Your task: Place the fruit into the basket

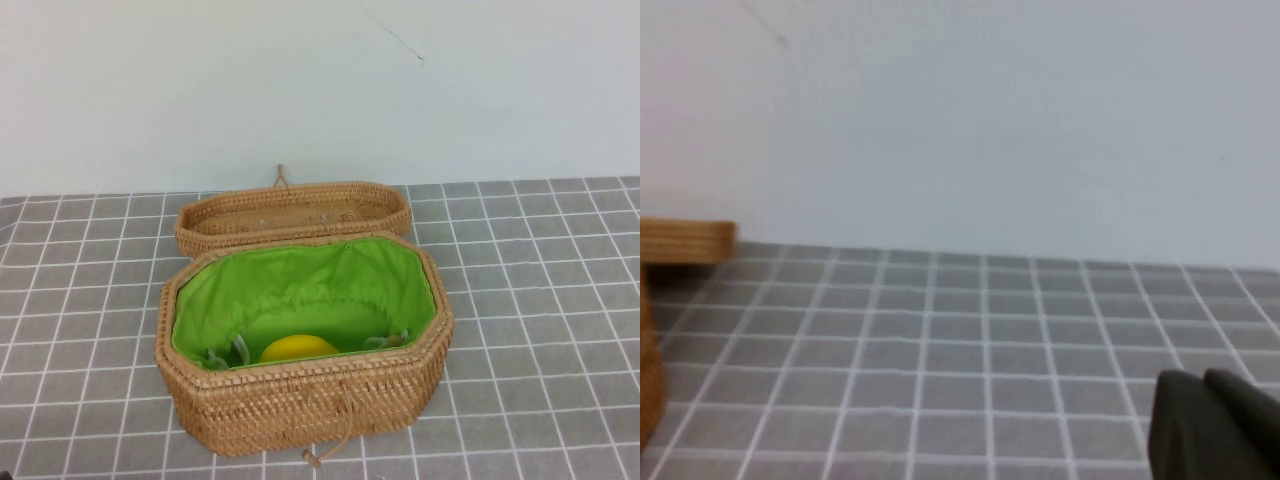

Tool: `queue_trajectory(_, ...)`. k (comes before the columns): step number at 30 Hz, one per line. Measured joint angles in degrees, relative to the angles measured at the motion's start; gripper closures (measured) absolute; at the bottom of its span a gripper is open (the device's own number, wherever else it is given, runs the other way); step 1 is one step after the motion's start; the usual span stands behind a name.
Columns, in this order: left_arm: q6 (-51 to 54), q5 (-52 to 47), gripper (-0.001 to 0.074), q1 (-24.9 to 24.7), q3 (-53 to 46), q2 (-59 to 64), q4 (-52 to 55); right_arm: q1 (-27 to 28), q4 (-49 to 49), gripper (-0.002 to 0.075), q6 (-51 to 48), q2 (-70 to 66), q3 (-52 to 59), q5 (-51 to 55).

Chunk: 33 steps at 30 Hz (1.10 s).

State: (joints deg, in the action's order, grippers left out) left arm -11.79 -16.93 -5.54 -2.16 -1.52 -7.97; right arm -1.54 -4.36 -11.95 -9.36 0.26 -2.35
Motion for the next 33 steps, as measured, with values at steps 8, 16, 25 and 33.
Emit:
queue_trajectory(8,0.00,0.07,0.0734,0.00,0.00,0.00,0.00,4.05,3.08,0.0726,-0.43,10.01,-0.03,22.26)
queue_trajectory(16,0.00,-0.03,0.0734,0.00,0.00,0.09,0.00,4.05,2.96,0.0726,2.53,10.01,-0.03,21.97)
queue_trajectory(25,0.00,-0.03,0.0734,0.00,0.00,0.09,0.00,4.05,2.85,0.0726,3.03,10.01,-0.03,21.88)
queue_trajectory(33,0.00,-0.03,0.0734,0.00,0.00,0.09,0.00,4.05,2.85,0.0726,3.03,10.01,-0.03,21.88)
